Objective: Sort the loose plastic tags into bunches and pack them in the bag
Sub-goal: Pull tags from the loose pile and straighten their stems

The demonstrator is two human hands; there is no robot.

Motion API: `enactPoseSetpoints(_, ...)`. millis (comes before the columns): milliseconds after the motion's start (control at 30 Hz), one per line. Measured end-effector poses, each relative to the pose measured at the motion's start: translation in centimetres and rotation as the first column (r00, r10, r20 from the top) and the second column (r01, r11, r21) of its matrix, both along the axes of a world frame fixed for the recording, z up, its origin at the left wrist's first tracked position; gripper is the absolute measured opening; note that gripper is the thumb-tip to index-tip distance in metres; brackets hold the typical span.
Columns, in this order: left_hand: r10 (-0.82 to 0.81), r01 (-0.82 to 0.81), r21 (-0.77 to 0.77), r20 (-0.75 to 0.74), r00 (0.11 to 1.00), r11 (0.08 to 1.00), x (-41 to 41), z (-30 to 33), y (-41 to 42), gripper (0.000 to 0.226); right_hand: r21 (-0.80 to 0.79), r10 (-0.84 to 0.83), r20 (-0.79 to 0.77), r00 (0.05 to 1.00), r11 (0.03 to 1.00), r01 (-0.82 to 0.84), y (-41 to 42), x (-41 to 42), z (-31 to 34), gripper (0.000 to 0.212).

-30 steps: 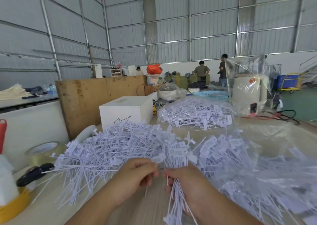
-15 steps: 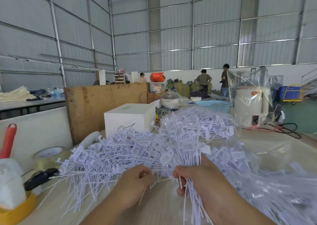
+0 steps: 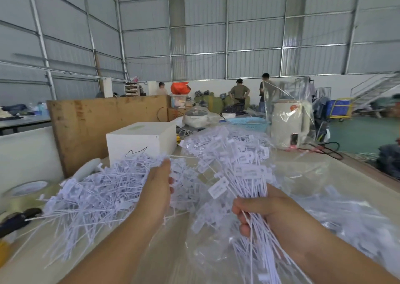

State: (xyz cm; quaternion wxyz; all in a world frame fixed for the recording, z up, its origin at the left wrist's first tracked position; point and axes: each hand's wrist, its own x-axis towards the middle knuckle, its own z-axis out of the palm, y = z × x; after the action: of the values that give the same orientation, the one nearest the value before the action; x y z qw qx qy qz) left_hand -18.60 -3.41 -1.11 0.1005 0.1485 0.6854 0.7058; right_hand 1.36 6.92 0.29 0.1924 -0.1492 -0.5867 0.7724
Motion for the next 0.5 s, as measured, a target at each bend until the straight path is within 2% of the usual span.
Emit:
enactPoseSetpoints(100, -0.081, 0.048, 0.152, 0.225, 0.971, 0.987, 0.8, 1.9, 0.5, 0.055, 0.017, 0.041, -0.03, 0.999, 0.999, -0.041, 1.1, 1.5, 0.0, 0.018)
enactPoseSetpoints(200, -0.317, 0.256, 0.215, 0.329, 0.889, 0.942, 1.9, 2.2, 0.6, 0.059, 0.088, 0.08, 0.006, 0.997, 0.993, -0.08, 2.0, 2.7, 0.0, 0.03)
enactPoseSetpoints(267, -0.415, 0.386, 0.151, 0.319, 0.852, 0.91, 2.9, 1.4, 1.3, 0.043, 0.099, 0.095, 0.037, 0.995, 0.99, -0.098, 2.4, 3.2, -0.3, 0.036)
enactPoseSetpoints(333, -0.423, 0.418, 0.076, 0.253, 0.87, 0.905, 3.8, 0.6, 2.0, 0.027, 0.088, 0.129, 0.045, 0.991, 0.987, -0.132, 2.7, 3.5, -0.7, 0.039)
enactPoseSetpoints(433, -0.432, 0.443, -0.069, 0.132, 0.892, 0.894, 4.6, -0.6, 2.5, 0.024, 0.082, 0.165, 0.06, 0.984, 0.982, -0.17, 2.8, 3.5, -1.2, 0.05)
enactPoseSetpoints(500, -0.476, 0.498, -0.105, 0.179, 0.861, 0.861, 4.9, -1.2, 2.4, 0.03, 0.073, 0.146, 0.057, 0.988, 0.986, -0.15, 2.7, 3.4, -1.2, 0.047)
